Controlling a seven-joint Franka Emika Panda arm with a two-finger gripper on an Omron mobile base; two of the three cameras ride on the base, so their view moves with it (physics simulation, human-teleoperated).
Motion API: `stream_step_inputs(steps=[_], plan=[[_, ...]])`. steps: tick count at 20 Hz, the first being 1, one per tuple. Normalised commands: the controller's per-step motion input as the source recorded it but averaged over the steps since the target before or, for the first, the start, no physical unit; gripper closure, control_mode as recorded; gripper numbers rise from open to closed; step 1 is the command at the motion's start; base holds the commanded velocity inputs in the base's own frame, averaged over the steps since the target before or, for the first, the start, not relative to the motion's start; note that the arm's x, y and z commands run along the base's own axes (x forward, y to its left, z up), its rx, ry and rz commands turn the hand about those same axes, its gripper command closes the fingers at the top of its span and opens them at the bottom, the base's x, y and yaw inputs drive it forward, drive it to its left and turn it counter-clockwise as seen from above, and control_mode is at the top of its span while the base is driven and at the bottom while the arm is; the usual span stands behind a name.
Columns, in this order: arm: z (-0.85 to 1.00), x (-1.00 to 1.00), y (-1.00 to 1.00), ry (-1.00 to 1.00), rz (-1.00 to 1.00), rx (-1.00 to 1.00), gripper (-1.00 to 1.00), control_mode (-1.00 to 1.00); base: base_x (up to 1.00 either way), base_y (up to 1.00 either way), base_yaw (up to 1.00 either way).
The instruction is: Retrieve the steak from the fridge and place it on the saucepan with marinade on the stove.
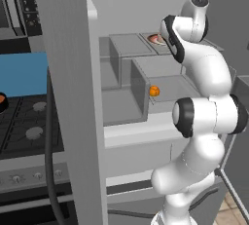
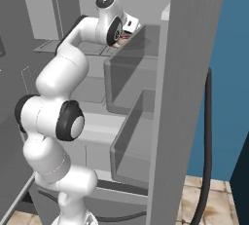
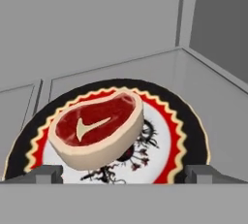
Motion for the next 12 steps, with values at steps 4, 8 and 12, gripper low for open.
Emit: stream_step_inputs(steps=[4, 8, 12], plan=[[0.0, 0.07, -0.05, 0.0, -0.14, 0.02, -1.0, -1.0, 0.0, 0.0, 0.0], [0.0, 0.05, 0.0, 0.0, -0.11, 0.0, -1.0, -1.0, 0.0, 0.0, 0.0], [-0.04, 0.0, 0.0, 0.0, -0.09, 0.03, -1.0, -1.0, 0.0, 0.0, 0.0]])
